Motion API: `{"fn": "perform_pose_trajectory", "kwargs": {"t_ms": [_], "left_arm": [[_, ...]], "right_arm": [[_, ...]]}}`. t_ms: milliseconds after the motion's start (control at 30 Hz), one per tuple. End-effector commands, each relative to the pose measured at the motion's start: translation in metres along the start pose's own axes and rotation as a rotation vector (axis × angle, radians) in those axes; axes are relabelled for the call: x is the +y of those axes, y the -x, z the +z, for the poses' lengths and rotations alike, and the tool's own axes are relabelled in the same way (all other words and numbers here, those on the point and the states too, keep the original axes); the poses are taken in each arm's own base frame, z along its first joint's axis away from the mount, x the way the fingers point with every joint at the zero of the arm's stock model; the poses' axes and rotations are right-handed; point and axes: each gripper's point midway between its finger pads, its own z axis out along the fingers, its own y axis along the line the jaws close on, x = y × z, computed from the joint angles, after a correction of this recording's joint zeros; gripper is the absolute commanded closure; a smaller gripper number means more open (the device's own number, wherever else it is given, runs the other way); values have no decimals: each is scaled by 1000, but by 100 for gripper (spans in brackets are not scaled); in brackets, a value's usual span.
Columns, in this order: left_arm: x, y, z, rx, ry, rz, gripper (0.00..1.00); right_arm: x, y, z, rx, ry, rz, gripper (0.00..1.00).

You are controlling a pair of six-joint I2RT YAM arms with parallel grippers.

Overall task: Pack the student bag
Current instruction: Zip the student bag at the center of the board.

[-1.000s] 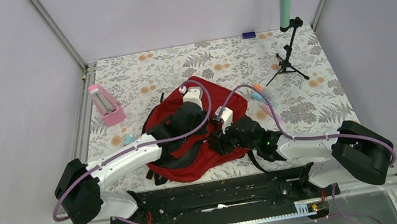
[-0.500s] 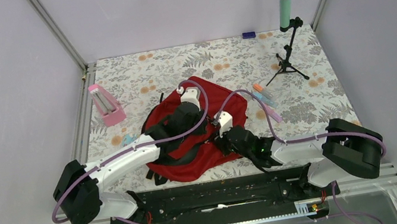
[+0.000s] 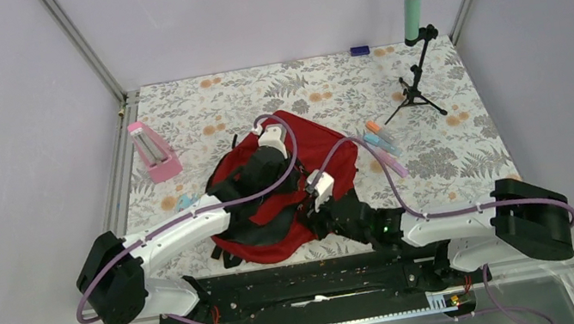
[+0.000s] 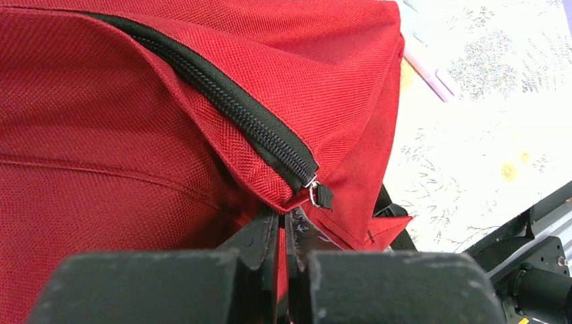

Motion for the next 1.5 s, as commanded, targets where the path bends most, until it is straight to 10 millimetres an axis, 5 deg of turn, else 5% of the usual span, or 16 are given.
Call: {"fn": "perform_pose_trajectory", "kwargs": {"t_ms": [0, 233, 567, 700, 833, 900, 1100, 1267, 1467], "left_arm": [[-17, 30, 5, -102, -73, -55, 100], [-12, 34, 4, -129, -93, -60, 100], [-13, 28, 13, -122, -138, -58, 100], [-8, 36, 4, -134, -108, 11, 96], [-4, 56, -24, -200, -89, 66, 42], [2, 60, -38, -222, -75, 79, 31], [4, 47, -76, -270, -167, 129, 23], [-3, 16, -96, -254, -282, 191, 23], [-16, -20, -110, -258, -340, 300, 23]], "right_arm": [[58, 27, 0, -84, 128, 52, 100], [120, 40, -11, -132, 270, 16, 100], [161, 57, -25, -150, 391, 11, 100], [142, 61, -30, -180, 317, 19, 100], [115, 60, -40, -203, 233, 40, 99], [105, 57, -46, -209, 213, 51, 99], [84, 46, -57, -191, 167, 60, 99], [80, 34, -60, -115, 183, 26, 100], [63, 38, -63, -16, 294, 201, 100]]}}
